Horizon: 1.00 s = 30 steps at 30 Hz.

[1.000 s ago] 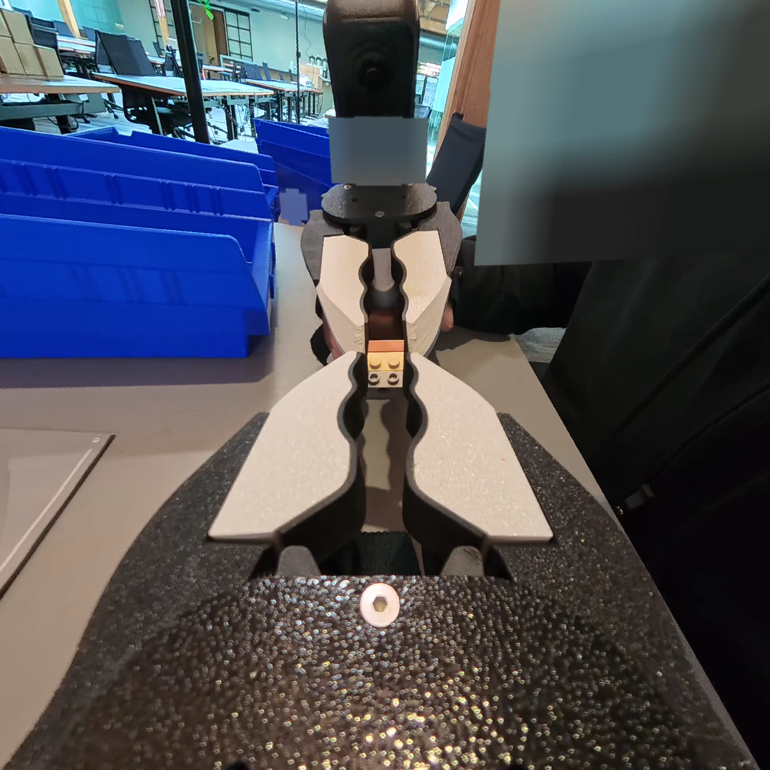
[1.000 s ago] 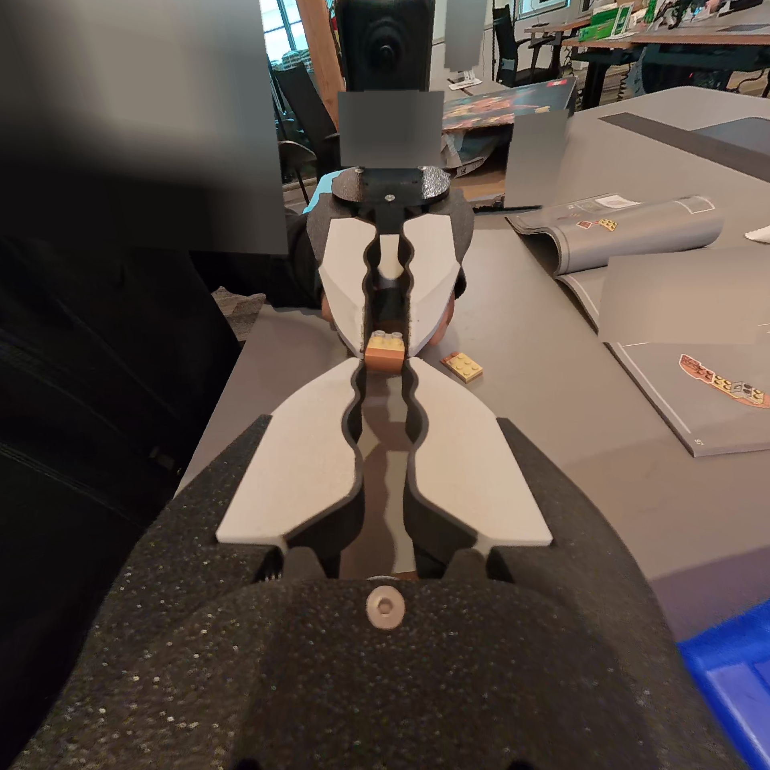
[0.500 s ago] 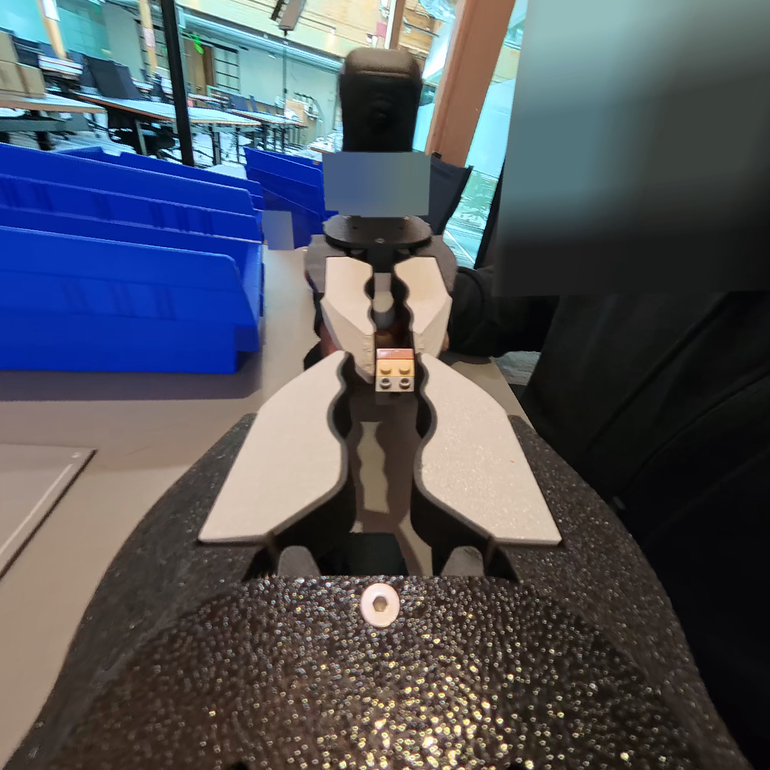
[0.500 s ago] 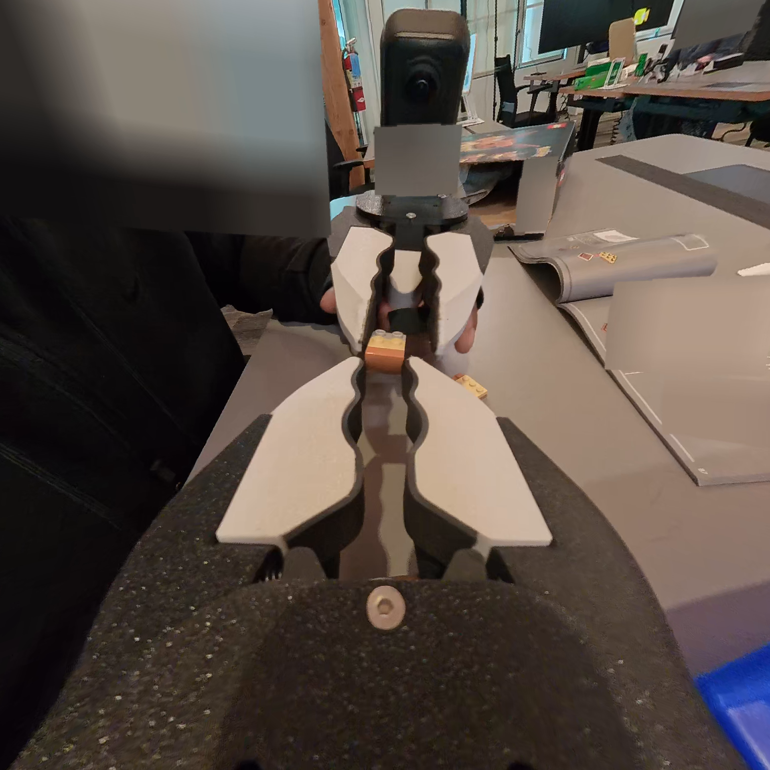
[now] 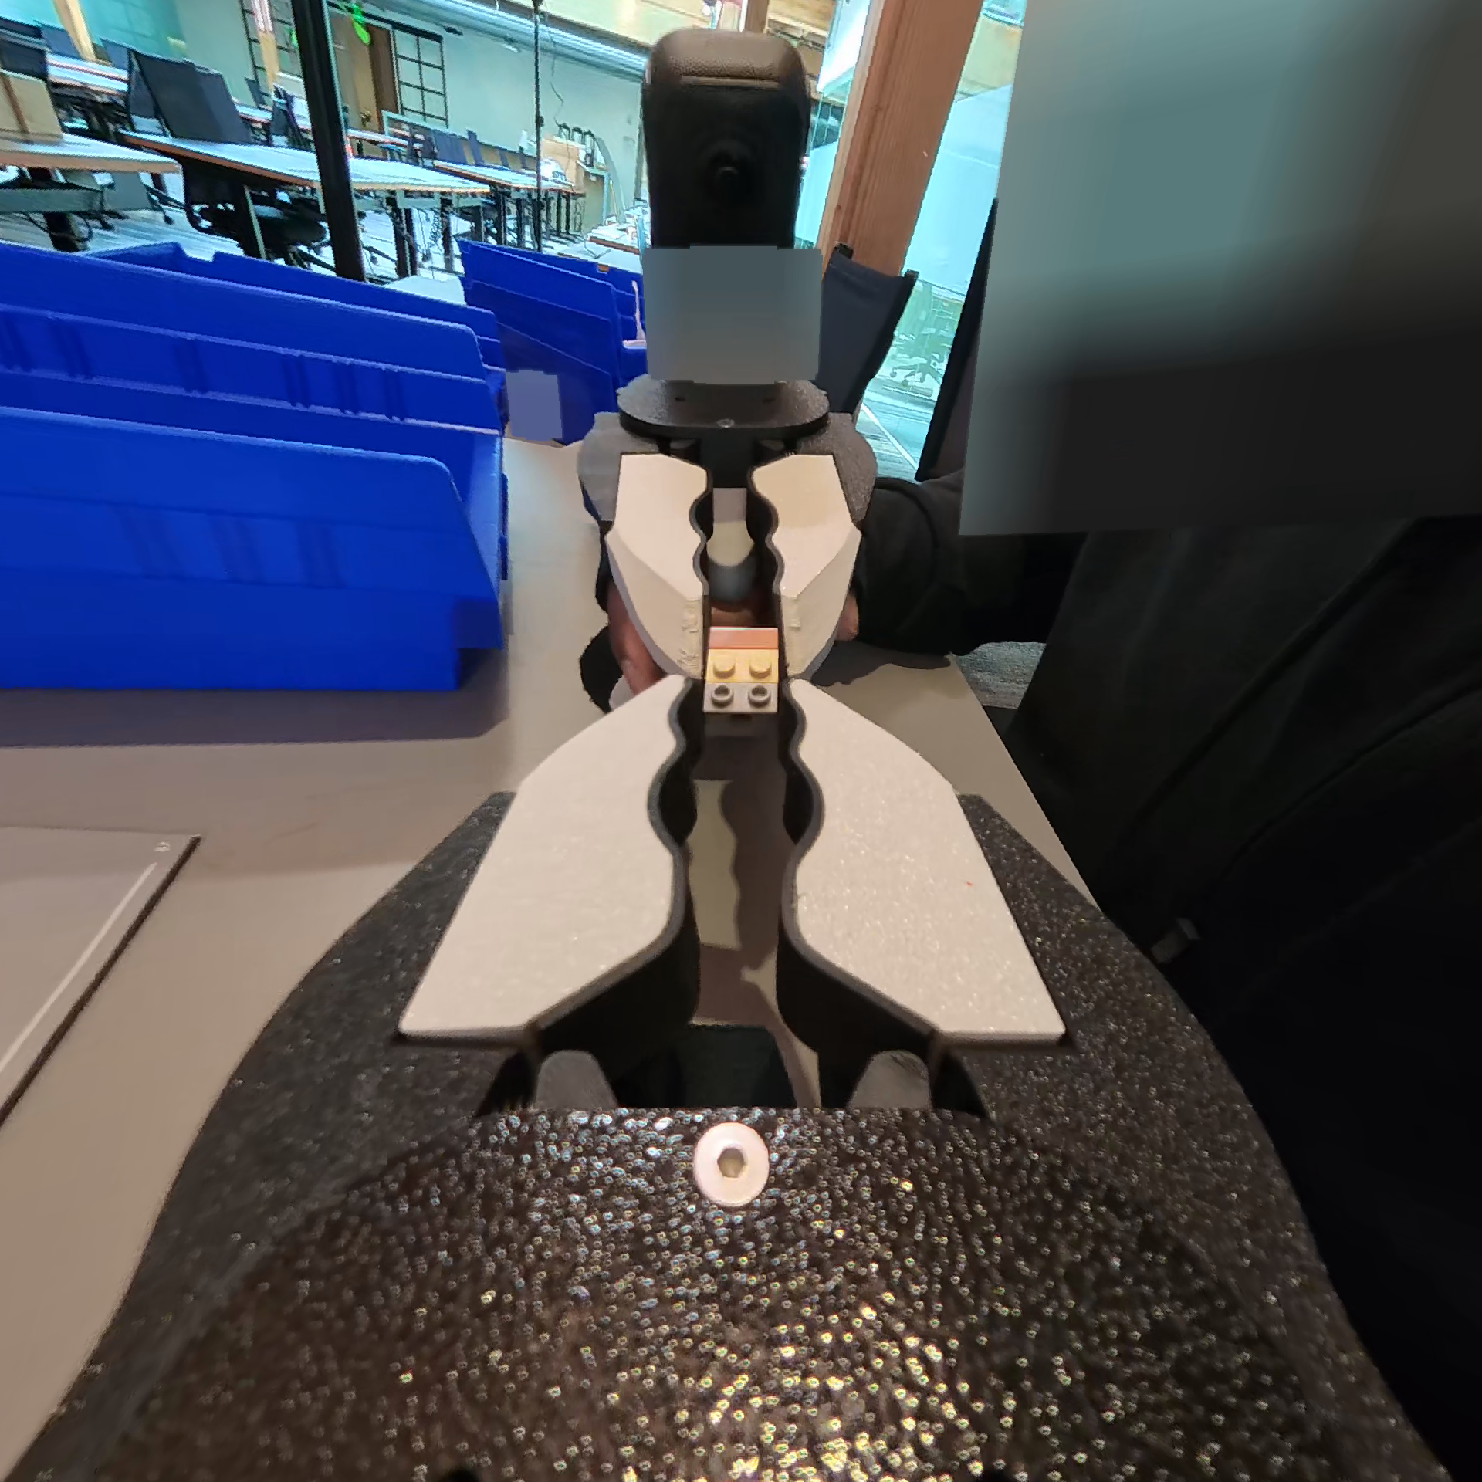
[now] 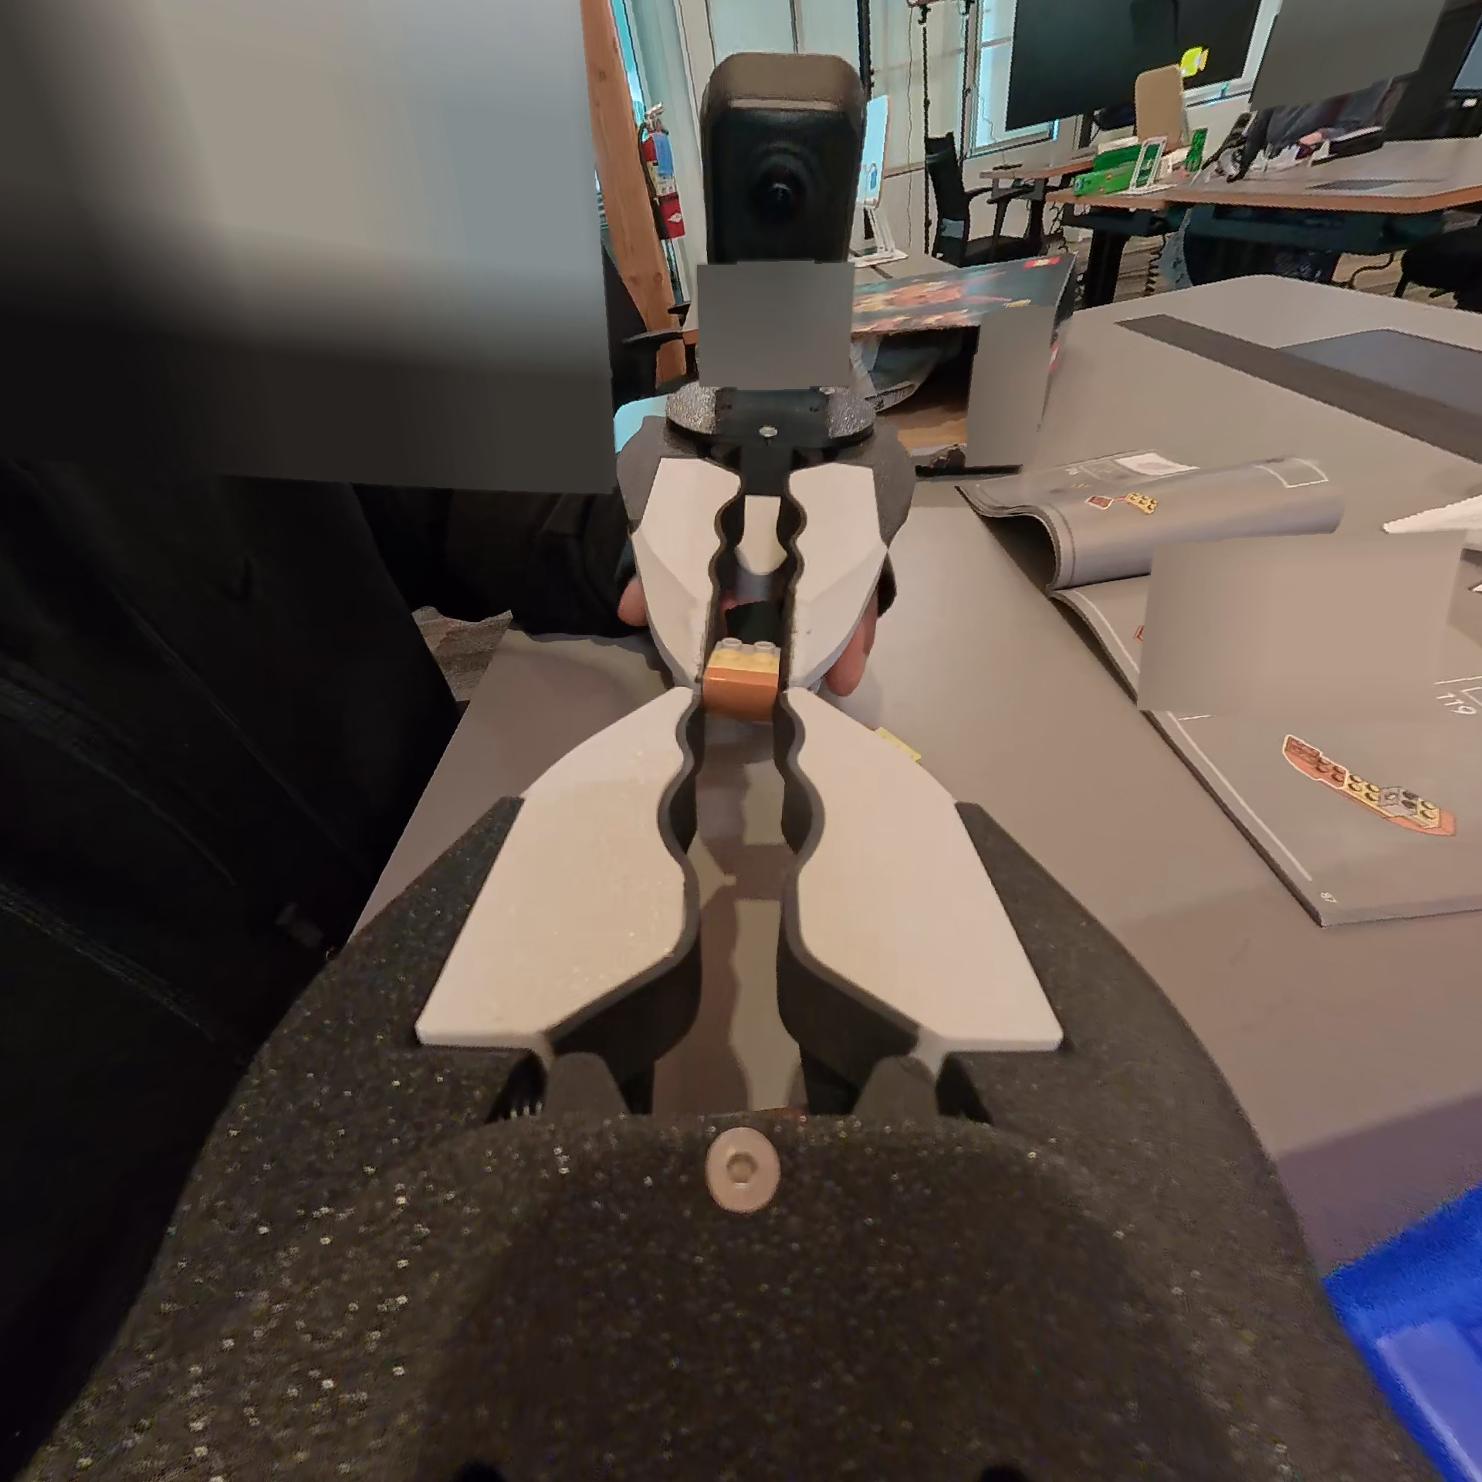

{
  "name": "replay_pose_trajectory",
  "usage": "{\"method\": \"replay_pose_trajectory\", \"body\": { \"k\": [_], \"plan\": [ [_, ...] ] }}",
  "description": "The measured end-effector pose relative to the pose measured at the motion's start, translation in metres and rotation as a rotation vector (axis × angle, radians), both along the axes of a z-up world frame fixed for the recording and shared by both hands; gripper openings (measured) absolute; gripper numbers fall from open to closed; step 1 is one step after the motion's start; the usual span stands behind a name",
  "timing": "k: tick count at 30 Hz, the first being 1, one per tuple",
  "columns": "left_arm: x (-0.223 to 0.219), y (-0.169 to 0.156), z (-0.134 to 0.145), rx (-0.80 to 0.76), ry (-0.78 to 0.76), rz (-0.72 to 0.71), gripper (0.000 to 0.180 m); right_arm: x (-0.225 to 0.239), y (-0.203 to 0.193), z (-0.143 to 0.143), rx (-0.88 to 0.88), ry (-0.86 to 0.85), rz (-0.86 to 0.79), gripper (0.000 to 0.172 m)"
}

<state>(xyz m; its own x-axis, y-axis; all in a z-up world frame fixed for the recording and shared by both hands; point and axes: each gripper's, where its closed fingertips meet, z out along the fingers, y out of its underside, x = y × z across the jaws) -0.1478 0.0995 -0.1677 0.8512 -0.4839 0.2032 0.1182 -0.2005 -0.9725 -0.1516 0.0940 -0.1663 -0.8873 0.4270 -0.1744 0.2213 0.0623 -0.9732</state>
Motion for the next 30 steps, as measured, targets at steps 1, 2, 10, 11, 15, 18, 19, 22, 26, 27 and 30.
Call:
{"method": "replay_pose_trajectory", "body": {
  "k": [1,2,10,11,15,18,19,22,26,27,30],
  "plan": [
    [0.000,0.000,0.000,0.003,-0.003,0.002,0.017,0.000,0.000,0.000,-0.004,-0.004,-0.001,0.016],
    [-0.001,0.000,0.000,0.002,-0.006,0.004,0.017,-0.001,0.000,0.001,-0.012,-0.010,-0.006,0.016],
    [-0.011,0.000,0.003,0.005,-0.002,0.048,0.017,-0.007,0.007,0.003,-0.039,-0.033,-0.041,0.020],
    [-0.012,0.000,0.003,0.004,0.008,0.051,0.017,-0.006,0.007,0.004,-0.045,-0.032,-0.039,0.020],
    [-0.011,0.000,-0.001,-0.010,0.075,0.060,0.016,-0.005,0.006,0.003,-0.041,-0.028,-0.034,0.018],
    [-0.010,0.000,-0.002,-0.015,0.103,0.057,0.017,-0.006,0.006,0.003,-0.037,-0.026,-0.037,0.013],
    [-0.010,-0.001,-0.002,-0.015,0.113,0.057,0.016,-0.006,0.006,0.002,-0.034,-0.025,-0.037,0.013],
    [-0.011,-0.001,-0.003,-0.020,0.136,0.064,0.017,-0.006,0.006,0.001,-0.022,-0.020,-0.044,0.013],
    [-0.013,0.000,-0.006,-0.029,0.158,0.079,0.016,-0.007,0.006,-0.001,-0.003,-0.015,-0.050,0.017],
    [-0.013,0.000,-0.006,-0.031,0.166,0.079,0.016,-0.007,0.006,-0.001,0.001,-0.014,-0.052,0.017],
    [-0.014,0.000,-0.007,-0.035,0.185,0.087,0.016,-0.008,0.006,-0.002,0.008,-0.013,-0.060,0.017]
  ]
}}
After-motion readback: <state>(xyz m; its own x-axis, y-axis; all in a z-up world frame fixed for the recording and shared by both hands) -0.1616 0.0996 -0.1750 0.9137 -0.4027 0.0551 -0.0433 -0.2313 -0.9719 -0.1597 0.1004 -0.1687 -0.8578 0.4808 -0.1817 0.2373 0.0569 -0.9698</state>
